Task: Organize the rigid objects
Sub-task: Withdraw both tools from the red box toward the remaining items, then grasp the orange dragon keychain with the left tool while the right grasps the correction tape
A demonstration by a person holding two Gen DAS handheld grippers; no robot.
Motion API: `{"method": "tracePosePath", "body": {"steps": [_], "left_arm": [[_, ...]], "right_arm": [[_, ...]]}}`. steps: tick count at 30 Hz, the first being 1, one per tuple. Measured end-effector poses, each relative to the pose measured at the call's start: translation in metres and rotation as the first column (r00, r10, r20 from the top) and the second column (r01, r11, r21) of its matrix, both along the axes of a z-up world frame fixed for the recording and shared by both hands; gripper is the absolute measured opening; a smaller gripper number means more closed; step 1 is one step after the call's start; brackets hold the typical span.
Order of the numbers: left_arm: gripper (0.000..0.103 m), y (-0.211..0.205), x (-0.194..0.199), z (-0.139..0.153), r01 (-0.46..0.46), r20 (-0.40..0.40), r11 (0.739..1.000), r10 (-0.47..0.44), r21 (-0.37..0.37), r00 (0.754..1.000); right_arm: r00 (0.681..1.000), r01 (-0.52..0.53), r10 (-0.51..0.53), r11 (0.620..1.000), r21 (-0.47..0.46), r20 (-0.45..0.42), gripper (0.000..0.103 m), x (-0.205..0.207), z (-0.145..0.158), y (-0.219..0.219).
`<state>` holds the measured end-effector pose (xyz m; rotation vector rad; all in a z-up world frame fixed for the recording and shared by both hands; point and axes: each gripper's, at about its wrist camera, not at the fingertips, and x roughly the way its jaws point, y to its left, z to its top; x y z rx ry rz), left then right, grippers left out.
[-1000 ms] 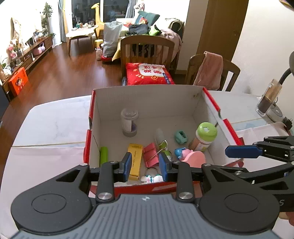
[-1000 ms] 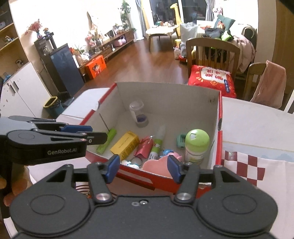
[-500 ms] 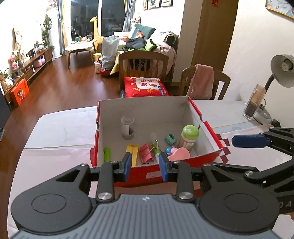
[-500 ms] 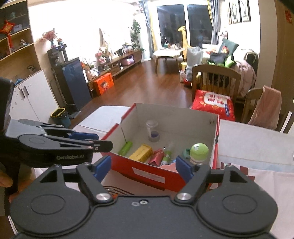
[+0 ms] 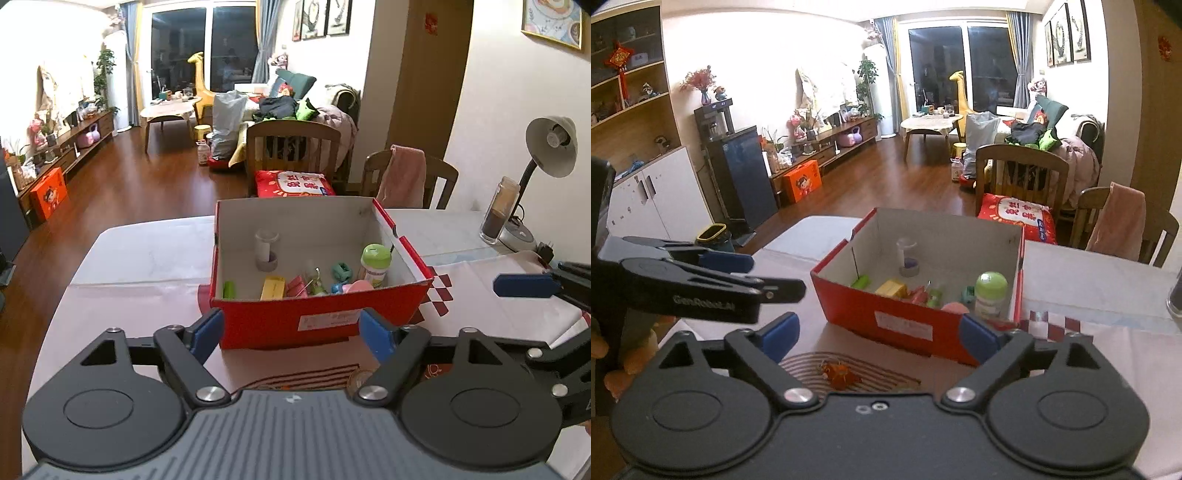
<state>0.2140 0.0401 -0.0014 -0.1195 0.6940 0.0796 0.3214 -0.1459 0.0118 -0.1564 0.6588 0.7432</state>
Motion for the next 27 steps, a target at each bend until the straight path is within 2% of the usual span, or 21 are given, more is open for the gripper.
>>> {"method": "tracePosePath", "body": {"steps": [5, 16, 27], "left_arm": [[0.082, 0.0, -0.015, -0.015, -0.018, -0.006, 1.0, 0.018, -0.004, 1.0], [0.084, -0.003, -0.024, -0.077, -0.058, -0.077, 0.998, 0.057, -0.006, 0.995], [0.084, -0.002, -0.001, -0.136, -0.097, -0.162, 0.995, 0.094, -0.016, 0.982]], "right_arm": [[1.0, 0.01, -0.01, 1.0, -0.014, 0.015, 0.102, -0.015, -0.019, -0.006], [0.998, 0.059, -0.059, 0.997, -0.049, 0.006, 0.103, -0.024, -0.075, -0.008], [0.997, 0.039, -0.051, 0.983, -0.178, -0.063, 0.101, -0.005, -0.129, 0.012]]}}
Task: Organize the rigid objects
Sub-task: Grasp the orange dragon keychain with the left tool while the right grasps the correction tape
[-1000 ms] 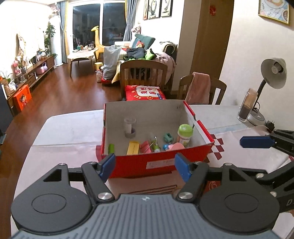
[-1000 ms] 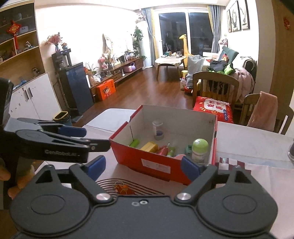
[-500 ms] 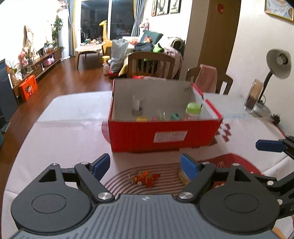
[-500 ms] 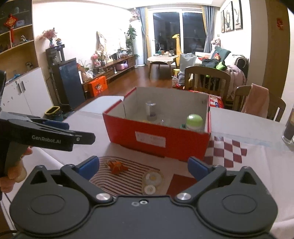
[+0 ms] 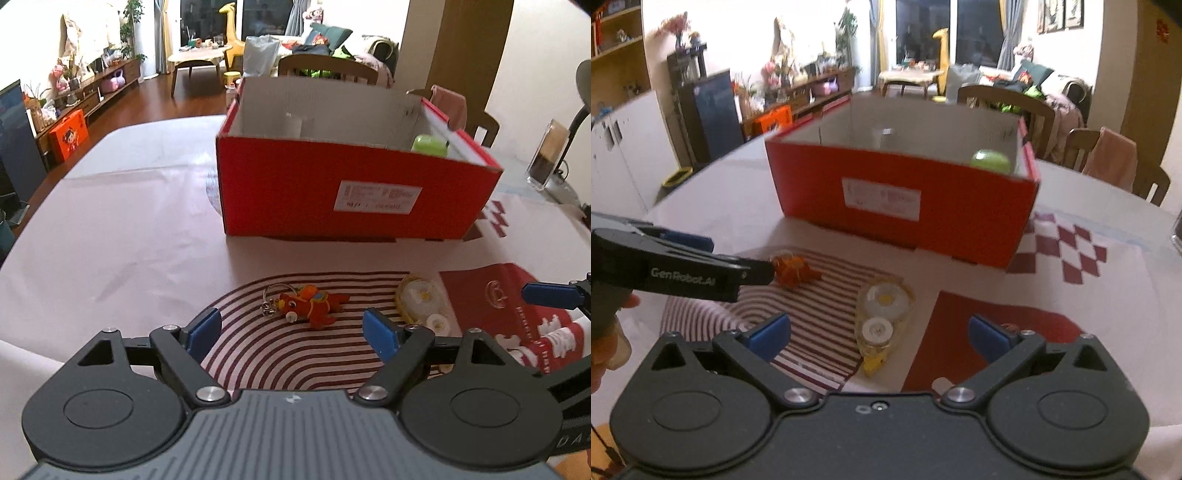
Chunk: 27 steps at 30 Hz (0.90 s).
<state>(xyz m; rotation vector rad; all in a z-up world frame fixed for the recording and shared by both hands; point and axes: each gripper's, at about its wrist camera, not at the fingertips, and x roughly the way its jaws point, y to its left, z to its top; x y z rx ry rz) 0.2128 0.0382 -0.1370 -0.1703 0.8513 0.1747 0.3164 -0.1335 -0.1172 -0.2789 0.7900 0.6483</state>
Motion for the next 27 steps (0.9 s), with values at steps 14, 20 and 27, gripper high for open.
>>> {"method": "tracePosePath", "body": {"steps": [14, 20, 27], "left_arm": [[0.084, -0.009, 0.031, -0.038, 0.039, -0.036, 0.998, -0.037, 0.047, 0.999], [0.083, -0.013, 0.036, -0.043, 0.028, -0.031, 0.998, -0.026, 0.064, 0.999], [0.069, -0.017, 0.037, -0.043, 0.035, -0.015, 0.997, -0.034, 0.072, 0.999]], "right_arm": [[0.997, -0.014, 0.011, 0.999, -0.043, -0.076, 0.082, 0.027, -0.033, 0.016], [0.998, -0.026, 0.022, 0.998, -0.057, -0.061, 0.074, 0.031, -0.036, 0.02], [0.998, -0.047, 0.045, 0.997, -0.068, -0.036, 0.062, 0.03, -0.035, 0.023]]}}
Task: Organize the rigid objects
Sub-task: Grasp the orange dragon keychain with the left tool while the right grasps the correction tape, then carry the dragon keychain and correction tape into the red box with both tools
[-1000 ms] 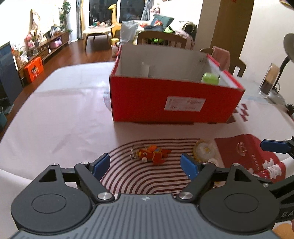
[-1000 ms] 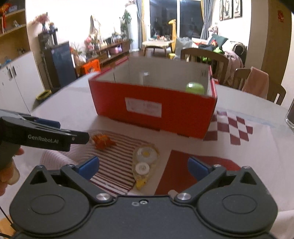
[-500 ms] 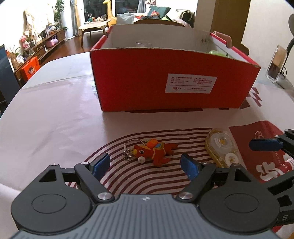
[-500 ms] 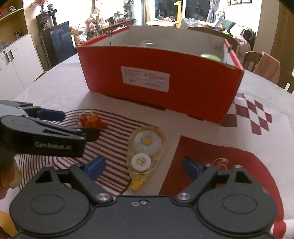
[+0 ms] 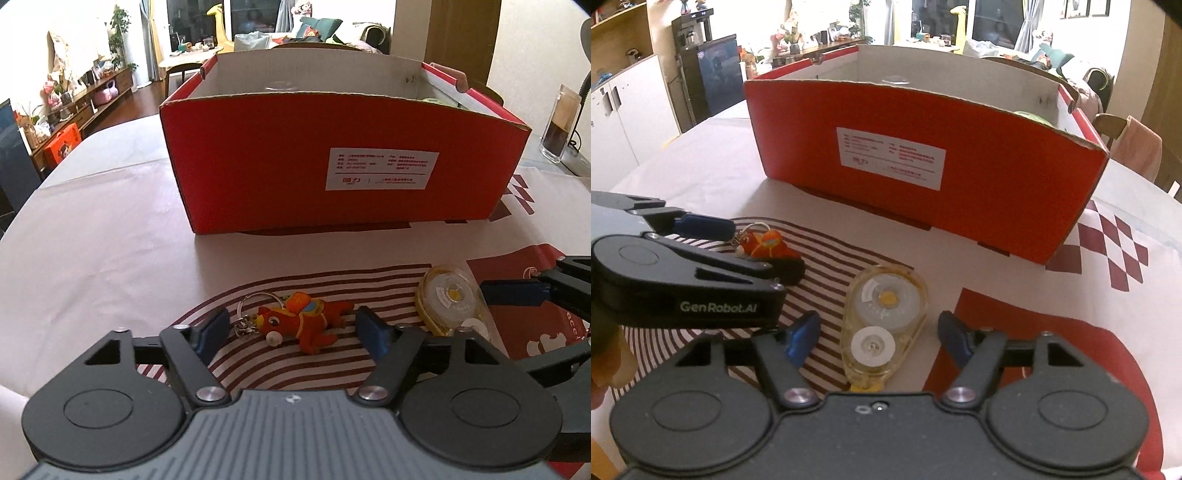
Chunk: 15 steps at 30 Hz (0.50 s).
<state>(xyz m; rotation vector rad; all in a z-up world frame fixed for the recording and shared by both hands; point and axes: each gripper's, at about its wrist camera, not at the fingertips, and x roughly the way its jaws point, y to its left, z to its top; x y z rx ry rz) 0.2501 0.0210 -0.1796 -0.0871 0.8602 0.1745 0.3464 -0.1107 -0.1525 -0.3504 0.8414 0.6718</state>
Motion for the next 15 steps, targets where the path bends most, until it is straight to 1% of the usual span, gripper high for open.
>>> {"method": "tracePosePath", "body": {"steps": [1, 2, 4, 5, 6, 11, 15], "left_arm": [[0.065, -0.001, 0.001, 0.001, 0.002, 0.001, 1.0, -0.002, 0.002, 1.0], [0.063, -0.002, 0.001, 0.001, 0.008, 0.0, 1.0, -0.008, 0.004, 1.0], [0.058, -0.003, 0.002, 0.002, 0.013, 0.001, 1.0, -0.013, -0.001, 1.0], [0.057, -0.002, 0.003, 0.003, 0.011, -0.001, 1.0, -0.011, -0.005, 1.0], [0.057, -0.002, 0.003, 0.003, 0.009, -0.002, 1.0, -0.009, -0.007, 1.0], [0.057, -0.002, 0.004, 0.005, 0.01, -0.008, 1.0, -0.01, -0.012, 1.0], [0.057, -0.001, -0.001, 0.011, 0.013, 0.002, 1.0, -0.013, -0.022, 1.0]], "right_arm": [[1.0, 0.002, -0.002, 1.0, -0.002, 0.005, 0.059, 0.0, 0.001, 0.0], [1.0, 0.006, -0.006, 1.0, -0.002, 0.005, 0.056, 0.001, 0.001, 0.002], [1.0, 0.009, -0.009, 1.0, -0.003, 0.007, 0.052, 0.002, 0.002, 0.002], [1.0, 0.012, -0.012, 1.0, -0.003, 0.01, 0.049, 0.002, 0.002, 0.002], [1.0, 0.015, -0.015, 1.0, -0.002, 0.009, 0.048, 0.0, 0.002, 0.0], [0.999, 0.042, -0.042, 0.999, 0.005, -0.003, 0.047, 0.0, 0.007, -0.004], [0.998, 0.057, -0.057, 0.998, 0.017, -0.006, 0.047, -0.002, 0.015, -0.009]]}}
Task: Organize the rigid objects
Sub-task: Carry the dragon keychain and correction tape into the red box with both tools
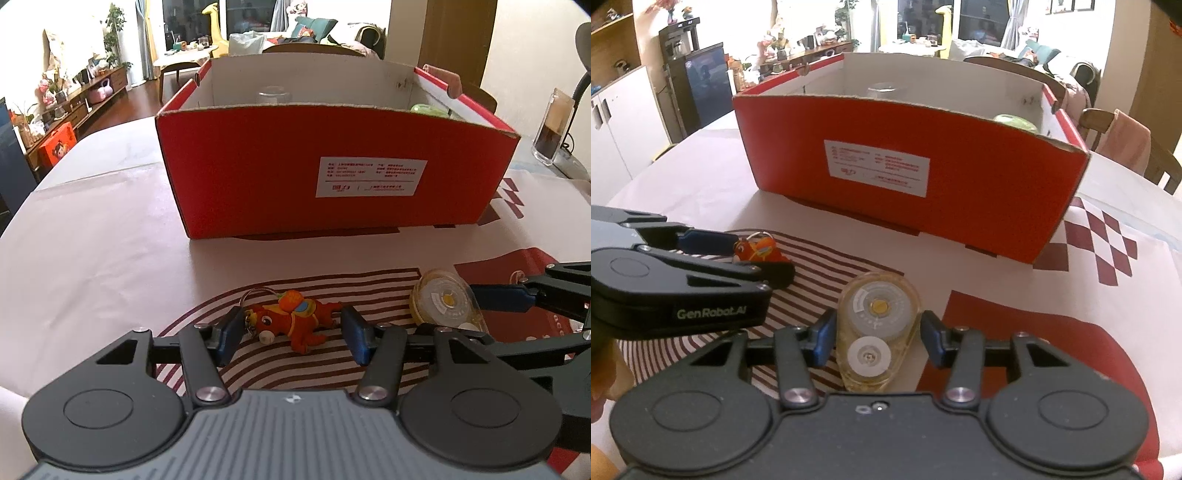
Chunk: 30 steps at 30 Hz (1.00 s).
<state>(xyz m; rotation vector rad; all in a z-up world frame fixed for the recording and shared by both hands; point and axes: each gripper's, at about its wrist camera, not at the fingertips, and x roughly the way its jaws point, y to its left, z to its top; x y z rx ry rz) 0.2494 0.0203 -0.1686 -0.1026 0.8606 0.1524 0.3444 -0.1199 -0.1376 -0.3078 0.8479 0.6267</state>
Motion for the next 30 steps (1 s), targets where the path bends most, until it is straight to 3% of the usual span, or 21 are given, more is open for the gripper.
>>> {"method": "tracePosePath", "body": {"steps": [10, 19, 30], "left_arm": [[0.057, 0.0, -0.018, 0.023, 0.007, 0.014, 1.0, -0.007, -0.02, 1.0], [0.057, -0.002, -0.034, 0.06, 0.022, 0.047, 0.999, -0.02, -0.043, 0.999], [0.057, 0.005, -0.037, 0.113, 0.045, 0.12, 0.998, -0.039, -0.048, 0.992]], "right_arm": [[0.999, -0.005, 0.004, 0.999, 0.041, 0.033, 0.047, -0.018, 0.035, -0.006], [1.0, -0.015, 0.013, 0.998, 0.063, 0.025, 0.047, -0.031, 0.073, -0.008], [0.997, -0.021, 0.015, 0.996, 0.087, 0.075, 0.048, -0.033, 0.122, -0.009]]}}
